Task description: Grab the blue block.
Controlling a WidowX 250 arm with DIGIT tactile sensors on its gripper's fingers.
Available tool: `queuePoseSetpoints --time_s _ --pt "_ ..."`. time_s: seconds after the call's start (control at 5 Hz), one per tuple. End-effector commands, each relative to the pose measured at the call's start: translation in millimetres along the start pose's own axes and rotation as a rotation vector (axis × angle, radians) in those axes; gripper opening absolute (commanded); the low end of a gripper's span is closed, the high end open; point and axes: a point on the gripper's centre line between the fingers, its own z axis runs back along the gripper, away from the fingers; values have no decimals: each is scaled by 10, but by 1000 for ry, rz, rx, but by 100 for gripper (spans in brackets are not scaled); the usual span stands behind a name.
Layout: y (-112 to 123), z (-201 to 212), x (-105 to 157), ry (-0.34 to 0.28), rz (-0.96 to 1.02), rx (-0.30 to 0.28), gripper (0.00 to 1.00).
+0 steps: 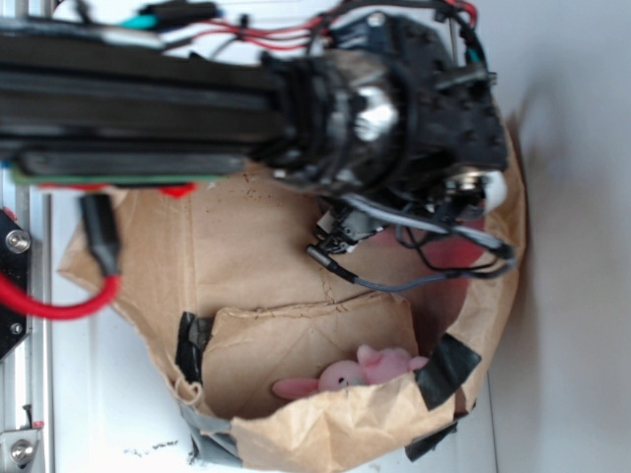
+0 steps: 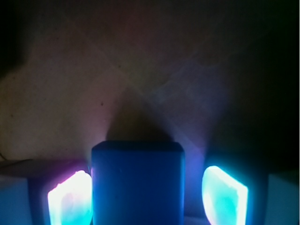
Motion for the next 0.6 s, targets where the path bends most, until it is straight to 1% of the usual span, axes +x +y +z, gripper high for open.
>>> queuePoseSetpoints --time_s 0.0,0.2,0.4 --pt "-7 79 91 -33 -32 40 0" --pt "3 170 55 -54 -22 35 0" --pt "-24 376 -38 -103 5 29 0"
